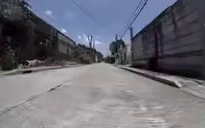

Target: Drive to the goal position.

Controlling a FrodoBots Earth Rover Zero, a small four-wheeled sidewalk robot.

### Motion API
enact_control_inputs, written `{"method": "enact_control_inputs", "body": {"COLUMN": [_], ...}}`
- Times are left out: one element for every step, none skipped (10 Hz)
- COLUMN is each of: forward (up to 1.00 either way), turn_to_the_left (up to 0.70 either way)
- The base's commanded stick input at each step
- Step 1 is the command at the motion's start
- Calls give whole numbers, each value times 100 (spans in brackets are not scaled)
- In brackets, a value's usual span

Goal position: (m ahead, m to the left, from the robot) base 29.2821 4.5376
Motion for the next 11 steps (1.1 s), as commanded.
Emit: {"method": "enact_control_inputs", "body": {"forward": [100,100,100,100,100,100,100,100,100,100,100], "turn_to_the_left": [-26,-26,-26,-22,9,14,14,14,14,14,-11]}}
